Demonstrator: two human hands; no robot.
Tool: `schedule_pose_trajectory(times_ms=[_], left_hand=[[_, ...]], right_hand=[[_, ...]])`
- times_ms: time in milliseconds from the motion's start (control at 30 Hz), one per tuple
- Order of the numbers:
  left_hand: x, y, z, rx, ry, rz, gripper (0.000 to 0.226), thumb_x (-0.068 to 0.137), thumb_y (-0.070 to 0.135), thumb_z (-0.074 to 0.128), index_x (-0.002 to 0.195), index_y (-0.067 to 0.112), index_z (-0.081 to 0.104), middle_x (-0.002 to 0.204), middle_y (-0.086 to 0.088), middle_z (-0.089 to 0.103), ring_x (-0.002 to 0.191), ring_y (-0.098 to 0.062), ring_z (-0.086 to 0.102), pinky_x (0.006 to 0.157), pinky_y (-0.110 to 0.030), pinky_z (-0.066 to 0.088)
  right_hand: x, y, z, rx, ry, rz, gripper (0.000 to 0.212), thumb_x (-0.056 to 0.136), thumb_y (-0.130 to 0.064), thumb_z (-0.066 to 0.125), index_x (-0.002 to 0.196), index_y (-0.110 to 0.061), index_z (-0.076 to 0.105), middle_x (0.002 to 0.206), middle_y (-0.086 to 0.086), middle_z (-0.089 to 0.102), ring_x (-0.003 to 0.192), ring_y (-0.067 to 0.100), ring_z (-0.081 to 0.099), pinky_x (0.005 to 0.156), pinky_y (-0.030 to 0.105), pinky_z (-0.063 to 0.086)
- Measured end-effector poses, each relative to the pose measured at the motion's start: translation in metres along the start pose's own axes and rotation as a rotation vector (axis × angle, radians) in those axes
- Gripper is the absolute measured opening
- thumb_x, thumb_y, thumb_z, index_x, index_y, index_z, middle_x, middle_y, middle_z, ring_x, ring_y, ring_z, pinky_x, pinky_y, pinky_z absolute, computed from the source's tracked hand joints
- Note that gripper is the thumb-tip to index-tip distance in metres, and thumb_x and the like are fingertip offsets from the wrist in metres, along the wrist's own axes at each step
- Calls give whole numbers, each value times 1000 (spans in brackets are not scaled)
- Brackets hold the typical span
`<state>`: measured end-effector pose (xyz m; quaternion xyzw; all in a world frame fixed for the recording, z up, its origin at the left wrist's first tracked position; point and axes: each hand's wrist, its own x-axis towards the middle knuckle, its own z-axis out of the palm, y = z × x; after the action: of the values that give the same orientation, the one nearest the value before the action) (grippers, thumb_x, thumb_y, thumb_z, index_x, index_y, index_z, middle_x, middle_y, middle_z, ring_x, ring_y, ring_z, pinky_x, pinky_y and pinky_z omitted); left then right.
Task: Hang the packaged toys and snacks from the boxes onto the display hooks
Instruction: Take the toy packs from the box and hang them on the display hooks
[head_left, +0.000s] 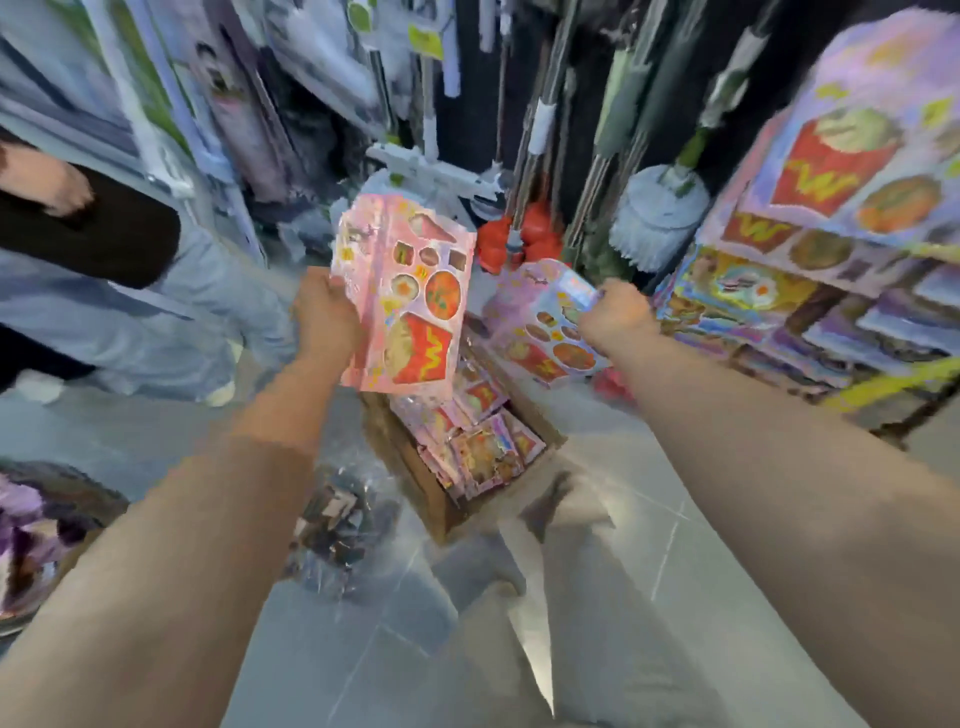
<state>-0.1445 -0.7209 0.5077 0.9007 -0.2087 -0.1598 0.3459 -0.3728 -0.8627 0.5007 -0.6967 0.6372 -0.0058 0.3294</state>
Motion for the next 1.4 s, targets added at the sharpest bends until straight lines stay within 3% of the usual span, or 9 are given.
schedule_pose_trajectory(times_ms=[133,300,467,567,633,733,900,1100,1400], left_hand=[[-22,46,-7,146,4,304,27,97,9,35,118,-6,46,114,-31,54,107,-43,50,82,-43,32],[-40,110,10,264,-61,616,18,93,2,39,103,-7,50,105,-33,54,99,-44,51,78,-46,35],[-69,188,45,422,-36,855,22,84,-2,43,101,6,54,97,-26,61,97,-42,54,78,-43,36],[-88,234,67,392,11,877,29,86,7,40,96,29,55,98,-14,59,104,-37,48,73,-39,26],[-101,265,85,317,3,927,30,91,12,38,97,34,58,102,-6,61,108,-35,45,82,-40,26],[-121,309,103,298,-17,1044,28,96,17,38,105,28,62,105,-4,64,112,-32,45,96,-40,24],[-141,365,129,269,65,1117,30,97,18,38,113,28,62,109,-6,65,108,-34,48,87,-39,30],[-147,414,140,260,108,1169,30,96,15,39,112,17,64,114,-7,65,107,-34,52,92,-40,33],[-141,442,148,229,-26,1234,28,98,17,40,115,18,61,116,-4,66,108,-29,55,93,-38,32]], right_hand=[[-41,39,-54,-9,188,103,36,82,-30,65,111,-13,56,114,11,63,112,31,57,99,40,42],[-76,85,-119,368,320,130,41,87,-34,61,118,-7,55,96,9,54,86,27,53,78,43,46],[-99,119,-181,554,350,63,10,90,-19,60,90,-15,51,78,3,47,74,23,43,63,37,39],[-107,132,-213,588,294,4,8,91,-12,57,88,-8,51,71,10,45,61,22,39,63,39,37],[-104,138,-231,585,274,-22,18,90,-8,57,74,-7,49,67,10,44,58,21,39,59,36,38],[-91,149,-249,589,255,-31,36,87,1,52,59,-12,33,60,7,37,54,19,33,52,25,29],[-66,160,-275,552,223,-48,41,86,2,54,58,-15,29,59,4,32,53,16,29,50,25,25],[-42,148,-297,310,159,-133,45,85,-4,58,61,-15,21,62,3,19,54,16,18,51,26,14],[-21,116,-313,199,204,-133,43,86,-13,57,61,-15,22,61,1,21,56,18,21,52,29,14]])
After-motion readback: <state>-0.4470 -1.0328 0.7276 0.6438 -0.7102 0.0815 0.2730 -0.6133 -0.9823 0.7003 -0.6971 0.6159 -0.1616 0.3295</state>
